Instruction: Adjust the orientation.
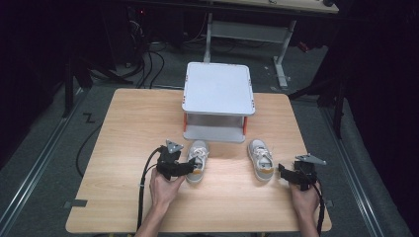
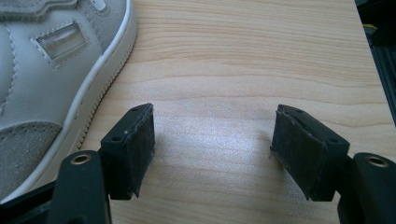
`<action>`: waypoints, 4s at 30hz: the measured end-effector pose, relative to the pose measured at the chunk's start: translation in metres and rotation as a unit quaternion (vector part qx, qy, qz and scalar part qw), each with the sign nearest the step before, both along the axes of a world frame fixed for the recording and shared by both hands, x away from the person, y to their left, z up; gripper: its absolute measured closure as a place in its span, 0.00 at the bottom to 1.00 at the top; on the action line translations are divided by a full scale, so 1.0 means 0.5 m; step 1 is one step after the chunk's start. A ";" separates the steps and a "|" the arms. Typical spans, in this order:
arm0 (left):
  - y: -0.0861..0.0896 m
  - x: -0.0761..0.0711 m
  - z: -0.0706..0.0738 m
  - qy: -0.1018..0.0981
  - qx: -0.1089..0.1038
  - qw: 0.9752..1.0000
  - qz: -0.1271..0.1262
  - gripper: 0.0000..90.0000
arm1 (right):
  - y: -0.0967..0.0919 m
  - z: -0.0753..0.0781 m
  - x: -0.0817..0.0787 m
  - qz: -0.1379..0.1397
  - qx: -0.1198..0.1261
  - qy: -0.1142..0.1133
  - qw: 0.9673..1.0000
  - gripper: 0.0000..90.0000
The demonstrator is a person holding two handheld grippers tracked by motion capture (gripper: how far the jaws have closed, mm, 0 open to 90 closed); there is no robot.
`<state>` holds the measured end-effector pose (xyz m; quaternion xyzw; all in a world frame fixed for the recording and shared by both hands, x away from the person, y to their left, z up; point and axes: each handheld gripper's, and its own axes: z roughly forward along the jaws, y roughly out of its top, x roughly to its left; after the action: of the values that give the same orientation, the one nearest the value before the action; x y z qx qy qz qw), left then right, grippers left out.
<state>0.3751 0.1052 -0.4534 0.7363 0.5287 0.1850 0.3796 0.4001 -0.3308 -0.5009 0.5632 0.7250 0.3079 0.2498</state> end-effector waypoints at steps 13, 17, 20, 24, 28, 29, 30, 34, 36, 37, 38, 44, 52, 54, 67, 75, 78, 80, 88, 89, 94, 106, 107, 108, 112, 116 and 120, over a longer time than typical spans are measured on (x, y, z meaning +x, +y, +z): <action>0.044 -0.013 0.026 -0.033 -0.045 0.998 -0.014 0.28 | 0.000 0.000 0.000 0.000 0.000 0.000 1.000 0.33; 0.066 -0.018 0.028 -0.042 -0.049 0.998 -0.009 0.28 | 0.000 0.000 0.000 0.001 -0.001 -0.001 1.000 0.33; 0.091 -0.024 0.024 -0.047 -0.051 0.998 0.001 0.28 | 0.000 0.000 0.000 0.002 -0.001 0.000 1.000 0.33; 0.126 -0.034 0.011 -0.048 -0.059 0.997 0.021 0.28 | 0.000 0.000 0.000 0.001 -0.001 0.000 1.000 0.33; 0.150 -0.042 -0.007 -0.049 -0.052 0.997 0.032 0.27 | 0.000 0.000 0.001 0.001 -0.001 0.000 1.000 0.33; 0.154 -0.043 -0.012 -0.047 -0.046 0.997 0.034 0.28 | 0.000 0.000 0.001 0.000 -0.001 0.000 1.000 0.34; 0.161 -0.044 -0.023 -0.035 -0.039 0.998 0.035 0.28 | 0.000 0.000 0.001 0.000 -0.001 0.000 1.000 0.34; 0.172 -0.046 -0.040 -0.026 -0.034 0.998 0.037 0.28 | 0.000 0.000 0.001 0.000 -0.001 0.000 1.000 0.34; 0.178 -0.046 -0.051 -0.022 -0.030 0.998 0.042 0.28 | -0.001 0.001 0.000 0.002 -0.001 0.001 1.000 0.34; 0.181 -0.046 -0.055 -0.021 -0.027 0.998 0.044 0.29 | -0.001 0.004 0.000 0.002 -0.002 0.009 1.000 0.34; 0.184 -0.046 -0.060 -0.019 -0.028 0.998 0.047 0.29 | -0.001 0.004 0.000 0.002 -0.002 0.009 1.000 0.34; 0.200 -0.046 -0.082 -0.008 -0.016 0.998 0.058 0.29 | 0.002 0.010 -0.004 0.007 -0.007 0.020 1.000 0.39; 0.208 -0.047 -0.105 0.000 0.000 0.997 0.072 0.30 | 0.002 0.045 -0.045 0.035 0.036 -0.026 0.998 0.55; 0.205 -0.047 -0.105 -0.002 0.002 0.997 0.073 0.30 | 0.008 0.061 -0.055 0.048 0.040 -0.039 0.997 0.55; 0.183 -0.047 -0.106 -0.005 0.058 0.996 0.072 0.30 | 0.090 0.126 -0.024 0.136 0.030 -0.034 0.990 0.67; 0.187 -0.047 -0.106 -0.006 0.047 0.996 0.073 0.30 | 0.118 0.099 0.020 0.128 -0.032 0.018 0.991 0.75; 0.186 -0.047 -0.106 -0.005 0.052 0.996 0.072 0.30 | 0.121 0.103 0.015 0.121 -0.054 0.008 0.991 0.82; 0.185 -0.047 -0.106 -0.005 0.054 0.996 0.074 0.30 | 0.122 0.104 0.013 0.121 -0.062 0.004 0.991 0.84; 0.182 -0.047 -0.106 -0.005 0.059 0.996 0.074 0.30 | 0.126 0.109 0.006 0.114 -0.083 -0.008 0.990 0.90; 0.182 -0.047 -0.106 -0.005 0.059 0.996 0.074 0.30 | 0.127 0.111 0.003 0.114 -0.084 -0.010 0.990 0.90; 0.182 -0.047 -0.106 -0.006 0.060 0.995 0.074 0.30 | 0.146 0.128 -0.021 0.125 -0.086 -0.016 0.988 0.90; 0.180 -0.046 -0.106 -0.006 0.062 0.995 0.075 0.30 | 0.239 0.153 -0.056 0.172 -0.089 -0.026 0.981 0.90; 0.180 -0.046 -0.106 -0.006 0.062 0.995 0.075 0.30 | 0.249 0.154 -0.056 0.176 -0.089 -0.026 0.980 0.90; 0.180 -0.046 -0.106 -0.006 0.062 0.995 0.075 0.30 | 0.261 0.154 -0.055 0.180 -0.090 -0.025 0.979 0.90; 0.181 -0.046 -0.106 -0.006 0.061 0.995 0.075 0.30 | 0.293 0.151 -0.048 0.188 -0.095 -0.026 0.977 0.90; 0.180 -0.046 -0.106 -0.006 0.061 0.995 0.076 0.30 | 0.323 0.142 -0.035 0.192 -0.095 -0.017 0.977 0.90; 0.181 -0.045 -0.106 -0.006 0.061 0.995 0.075 0.30 | 0.353 0.133 -0.023 0.193 -0.097 -0.013 0.976 0.90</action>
<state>0.3524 0.1956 -0.5064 0.7155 0.5676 0.2493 0.3221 0.3886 -0.1541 -0.4342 0.3818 0.8431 0.2856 0.2486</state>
